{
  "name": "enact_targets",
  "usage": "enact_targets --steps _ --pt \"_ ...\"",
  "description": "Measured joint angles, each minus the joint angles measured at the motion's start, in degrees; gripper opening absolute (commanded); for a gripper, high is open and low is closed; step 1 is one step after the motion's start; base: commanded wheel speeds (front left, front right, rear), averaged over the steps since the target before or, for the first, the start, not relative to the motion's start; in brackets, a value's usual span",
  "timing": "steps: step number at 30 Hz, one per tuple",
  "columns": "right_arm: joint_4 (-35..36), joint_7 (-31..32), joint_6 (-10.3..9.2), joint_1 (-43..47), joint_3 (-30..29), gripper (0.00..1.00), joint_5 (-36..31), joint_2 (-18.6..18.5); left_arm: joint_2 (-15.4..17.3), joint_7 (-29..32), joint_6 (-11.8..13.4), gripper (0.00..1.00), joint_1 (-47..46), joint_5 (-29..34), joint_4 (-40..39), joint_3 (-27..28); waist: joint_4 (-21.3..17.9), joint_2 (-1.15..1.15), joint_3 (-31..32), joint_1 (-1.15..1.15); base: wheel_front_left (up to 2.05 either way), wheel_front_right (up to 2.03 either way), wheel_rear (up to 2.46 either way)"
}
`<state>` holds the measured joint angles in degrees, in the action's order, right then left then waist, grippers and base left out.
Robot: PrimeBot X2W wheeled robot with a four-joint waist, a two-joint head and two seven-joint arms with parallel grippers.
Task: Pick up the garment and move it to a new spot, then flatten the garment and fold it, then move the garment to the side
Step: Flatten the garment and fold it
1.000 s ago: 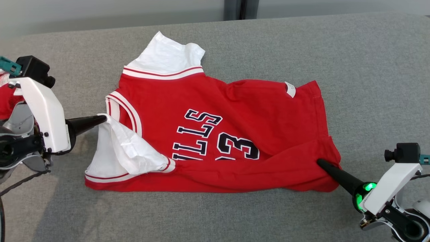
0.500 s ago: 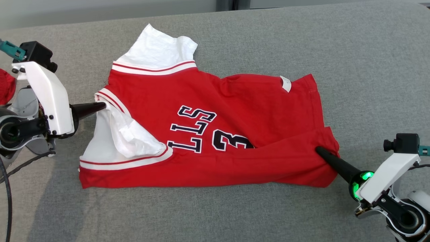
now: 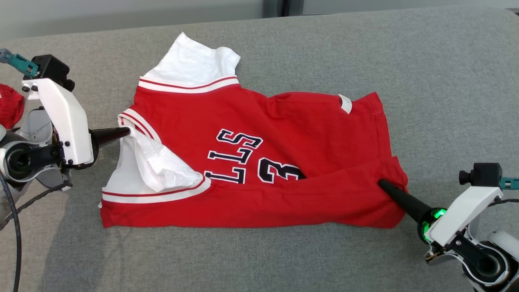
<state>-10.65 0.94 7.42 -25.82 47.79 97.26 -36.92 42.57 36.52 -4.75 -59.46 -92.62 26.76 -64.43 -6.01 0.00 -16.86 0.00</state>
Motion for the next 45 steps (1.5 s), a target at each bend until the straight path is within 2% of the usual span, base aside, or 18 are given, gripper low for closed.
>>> enact_targets --steps 1,5,12,22,27,32,36,39,41,42,45 --pt "0.00 -0.02 0.00 -0.07 0.14 1.00 0.02 0.04 -0.03 -0.09 -0.19 1.00 0.03 0.18 0.08 -0.07 0.07 0.00 0.20 0.00 0.00 0.00 0.00" --pt "0.69 -0.47 0.00 -0.10 0.10 1.00 0.13 0.08 0.08 -0.97 -0.99 1.00 0.04 0.42 0.02 0.23 0.26 0.00 0.82 0.00 0.00 0.00 0.00" --pt "2.69 -2.46 0.00 0.32 -1.10 1.00 0.18 -2.60 2.16 -4.85 -1.81 1.00 0.61 1.44 -0.86 1.36 0.65 0.00 2.90 0.00 0.00 0.00 0.00" --pt "2.80 -9.80 0.00 3.07 -1.96 1.00 -3.89 -4.76 7.45 -21.49 -2.20 1.00 8.96 4.22 -7.86 4.48 0.58 0.00 6.90 0.00 0.00 0.00 0.00" --pt "-0.60 -13.27 0.00 4.26 -1.77 1.00 -7.08 -5.00 9.70 -31.90 1.64 1.00 13.22 8.21 -12.49 5.48 0.88 0.00 8.27 0.00 0.00 0.00 0.00" --pt "-5.33 -15.34 0.00 4.45 -4.09 1.00 -11.41 -1.87 11.02 -43.00 8.56 1.00 18.71 13.94 -15.83 5.32 0.81 0.00 8.46 0.00 0.00 0.00 0.00" --pt "-9.02 -15.67 -0.01 5.44 -5.34 1.00 -14.46 2.03 9.88 -49.89 14.50 1.00 24.09 16.44 -17.74 5.75 0.63 0.00 8.16 0.00 0.00 0.00 0.00" --pt "-11.05 -15.69 0.00 6.45 -5.43 1.00 -16.24 4.37 8.08 -51.27 17.34 1.00 27.70 17.41 -19.15 8.05 0.85 0.00 7.97 0.00 0.00 0.00 0.00" --pt "-12.07 -15.24 0.00 7.11 -4.97 1.00 -16.85 5.61 6.48 -51.45 18.56 1.00 30.16 18.30 -19.53 10.38 1.06 0.00 7.87 0.00 0.00 0.00 0.00" --pt "-12.74 -13.34 0.00 7.76 -4.39 1.00 -17.09 6.51 4.61 -51.53 19.05 1.00 32.91 19.69 -19.30 13.08 1.24 0.00 7.80 0.00 0.00 0.00 0.00" --pt "-13.62 -10.09 0.00 8.15 -3.67 1.00 -17.16 7.72 1.55 -51.61 19.09 1.00 37.52 21.68 -18.16 14.88 1.18 0.00 7.74 0.00 0.00 0.00 0.00"
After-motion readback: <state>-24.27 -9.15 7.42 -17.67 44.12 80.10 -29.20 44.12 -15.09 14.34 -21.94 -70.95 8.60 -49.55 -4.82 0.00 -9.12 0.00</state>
